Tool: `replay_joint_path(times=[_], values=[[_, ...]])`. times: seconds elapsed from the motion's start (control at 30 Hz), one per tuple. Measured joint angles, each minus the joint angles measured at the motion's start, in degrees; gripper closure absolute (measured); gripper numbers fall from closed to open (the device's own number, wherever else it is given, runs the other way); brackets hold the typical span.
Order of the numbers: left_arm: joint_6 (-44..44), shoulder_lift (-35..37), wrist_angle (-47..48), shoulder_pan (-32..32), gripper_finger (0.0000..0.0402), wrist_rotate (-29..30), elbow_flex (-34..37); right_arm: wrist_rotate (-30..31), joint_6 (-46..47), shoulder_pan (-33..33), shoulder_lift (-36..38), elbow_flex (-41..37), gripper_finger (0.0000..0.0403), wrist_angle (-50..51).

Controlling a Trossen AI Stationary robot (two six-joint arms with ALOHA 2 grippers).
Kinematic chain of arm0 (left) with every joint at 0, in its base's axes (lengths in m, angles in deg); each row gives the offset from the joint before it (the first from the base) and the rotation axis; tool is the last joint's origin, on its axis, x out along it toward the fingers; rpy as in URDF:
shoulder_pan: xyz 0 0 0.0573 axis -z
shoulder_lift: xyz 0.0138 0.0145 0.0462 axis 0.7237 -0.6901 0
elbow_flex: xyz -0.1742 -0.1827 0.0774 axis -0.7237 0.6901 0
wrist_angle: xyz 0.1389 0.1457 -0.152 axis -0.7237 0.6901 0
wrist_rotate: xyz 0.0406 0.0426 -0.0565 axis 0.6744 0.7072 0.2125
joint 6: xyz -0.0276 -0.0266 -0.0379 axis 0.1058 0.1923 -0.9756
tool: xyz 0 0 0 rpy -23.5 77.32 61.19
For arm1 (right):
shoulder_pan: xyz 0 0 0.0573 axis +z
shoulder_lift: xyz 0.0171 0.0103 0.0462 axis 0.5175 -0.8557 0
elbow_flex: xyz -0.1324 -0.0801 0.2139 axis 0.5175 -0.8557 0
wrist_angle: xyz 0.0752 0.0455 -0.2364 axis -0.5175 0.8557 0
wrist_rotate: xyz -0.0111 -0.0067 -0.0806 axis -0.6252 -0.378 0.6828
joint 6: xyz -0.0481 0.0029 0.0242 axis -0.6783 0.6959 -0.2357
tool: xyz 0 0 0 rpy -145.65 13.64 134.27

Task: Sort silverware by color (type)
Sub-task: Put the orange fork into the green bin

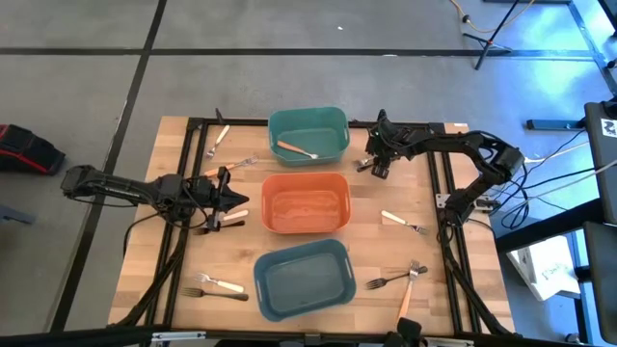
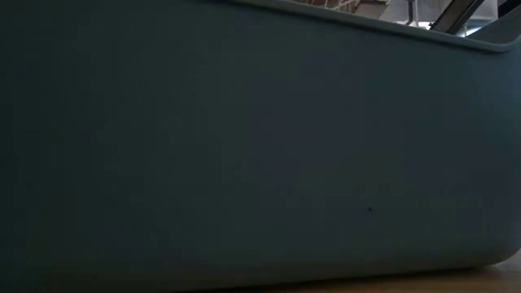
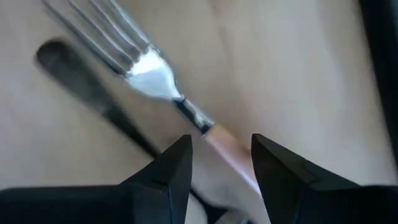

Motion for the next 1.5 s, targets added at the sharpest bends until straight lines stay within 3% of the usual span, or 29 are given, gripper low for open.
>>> replay_joint_path(times=[0.2, 0.77, 0.9, 1.17, 1.37, 1.5], values=[[-0.33, 0.0, 0.0, -0.01, 0.0399, 0.0, 0.01, 1.57, -0.07, -0.07, 0.09, 2.48, 0.0247, 4.46], [-0.39, 0.0, 0.02, 0.0, 0.0399, 0.0, 0.0, 3.21, -3.69, -0.07, -4.56, 2.63, 0.0249, 1.09], [-0.42, 0.0, 0.02, 0.0, 0.0399, 0.0, 0.0, 2.84, -4.38, -0.07, -4.59, 2.61, 0.0278, 0.73], [-0.52, 0.0, 0.02, 0.0, 0.0399, 0.0, 0.0, 3.62, -6.94, -0.02, -4.68, 2.61, 0.039, -0.14], [-0.39, 0.0, 0.02, 0.0, 0.0399, 0.0, 0.0, 6.71, -7.77, -0.02, -3.65, 2.45, 0.0381, -1.11], [-0.35, 0.0, 0.01, 0.0, 0.0399, 0.0, 0.0, 10.35, -8.06, -0.11, 0.08, 2.39, 0.0395, -0.83]])
